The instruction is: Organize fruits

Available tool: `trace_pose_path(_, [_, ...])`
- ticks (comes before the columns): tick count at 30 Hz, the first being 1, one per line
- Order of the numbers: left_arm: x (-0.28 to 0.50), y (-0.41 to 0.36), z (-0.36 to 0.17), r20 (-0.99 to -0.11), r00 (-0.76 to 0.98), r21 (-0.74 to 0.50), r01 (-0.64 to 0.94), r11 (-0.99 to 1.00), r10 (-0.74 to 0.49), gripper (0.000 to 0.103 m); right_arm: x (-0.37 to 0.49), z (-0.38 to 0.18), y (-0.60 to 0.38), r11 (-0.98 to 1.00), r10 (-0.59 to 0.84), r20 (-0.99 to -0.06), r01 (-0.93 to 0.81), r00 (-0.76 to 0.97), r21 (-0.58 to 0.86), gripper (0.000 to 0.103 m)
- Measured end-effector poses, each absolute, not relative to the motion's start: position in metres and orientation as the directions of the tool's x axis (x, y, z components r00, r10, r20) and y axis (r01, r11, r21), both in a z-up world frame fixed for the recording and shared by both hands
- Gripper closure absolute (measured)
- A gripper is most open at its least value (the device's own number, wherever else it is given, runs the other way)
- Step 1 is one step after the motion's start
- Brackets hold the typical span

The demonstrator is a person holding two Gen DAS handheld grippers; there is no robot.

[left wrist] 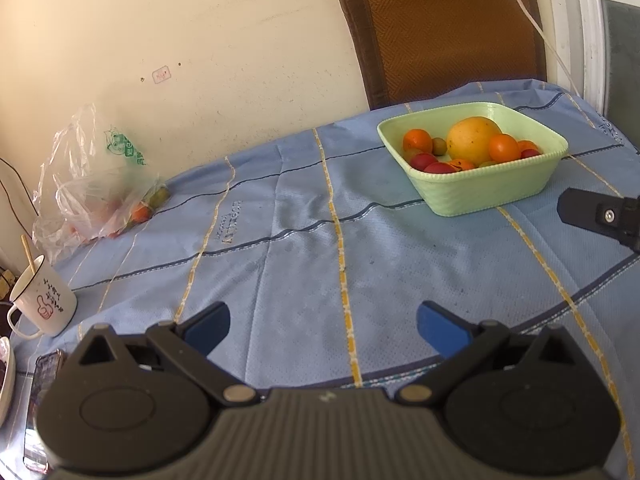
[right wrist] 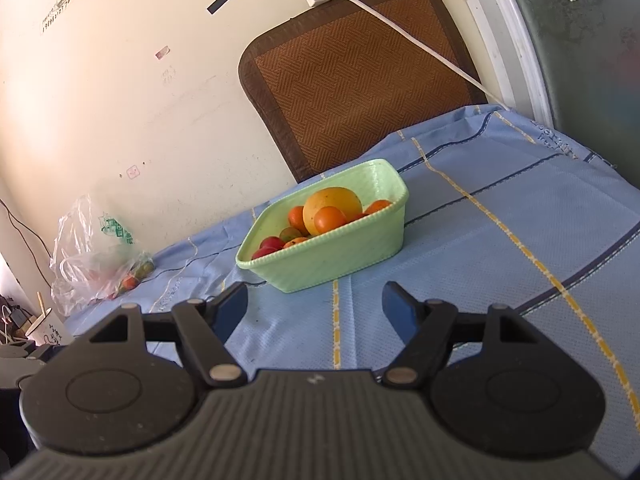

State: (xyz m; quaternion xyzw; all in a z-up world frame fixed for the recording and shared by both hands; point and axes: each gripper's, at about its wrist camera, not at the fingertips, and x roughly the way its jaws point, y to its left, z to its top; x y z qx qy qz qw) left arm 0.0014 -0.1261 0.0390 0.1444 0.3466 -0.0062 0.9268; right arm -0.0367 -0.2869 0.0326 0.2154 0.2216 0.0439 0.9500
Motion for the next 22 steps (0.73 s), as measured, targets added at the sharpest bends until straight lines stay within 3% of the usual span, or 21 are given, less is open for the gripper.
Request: trace_pose_path(22, [0.014,-0.105,0.037,-0.681,0.732,0.142,0.138,0.98,-0.004,0.0,-0.029,0.035,-0.278,0.918,0.183,-0.416,-0.003,0.891,0.397,0.026])
